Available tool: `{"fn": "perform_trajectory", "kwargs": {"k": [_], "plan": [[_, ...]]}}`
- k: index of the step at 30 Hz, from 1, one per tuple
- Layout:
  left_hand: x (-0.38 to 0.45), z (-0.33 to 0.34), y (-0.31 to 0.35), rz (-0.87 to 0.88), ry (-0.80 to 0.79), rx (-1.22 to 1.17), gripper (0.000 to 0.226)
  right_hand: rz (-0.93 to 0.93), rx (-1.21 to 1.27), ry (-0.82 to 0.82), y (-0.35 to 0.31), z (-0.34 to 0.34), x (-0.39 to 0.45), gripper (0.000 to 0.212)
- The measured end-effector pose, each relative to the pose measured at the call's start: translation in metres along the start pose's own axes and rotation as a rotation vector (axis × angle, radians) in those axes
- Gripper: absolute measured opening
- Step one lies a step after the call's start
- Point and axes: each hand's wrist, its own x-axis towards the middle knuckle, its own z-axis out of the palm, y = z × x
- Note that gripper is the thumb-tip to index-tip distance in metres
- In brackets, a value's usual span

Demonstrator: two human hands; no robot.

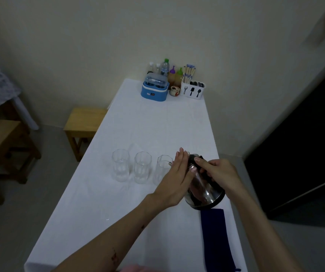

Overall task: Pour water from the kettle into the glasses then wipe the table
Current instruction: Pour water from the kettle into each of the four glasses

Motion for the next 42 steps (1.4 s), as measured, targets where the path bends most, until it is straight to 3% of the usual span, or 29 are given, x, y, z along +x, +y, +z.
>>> {"fn": "perform_trajectory", "kwargs": {"k": [28,33,42], "plan": [[0.007,-0.008,-0.009,0.022,-0.053,0.043,0.058,0.050,-0.001,0.021,-0.006,0.009,0.002,0.044],[0.012,-0.007,-0.005,0.010,0.036,0.019,0.057,0.057,0.003,0.026,-0.005,0.011,0.002,0.043],[0.013,-0.008,-0.008,0.031,0.039,0.016,0.057,0.068,0.012,0.035,-0.008,0.012,0.000,0.043]]}}
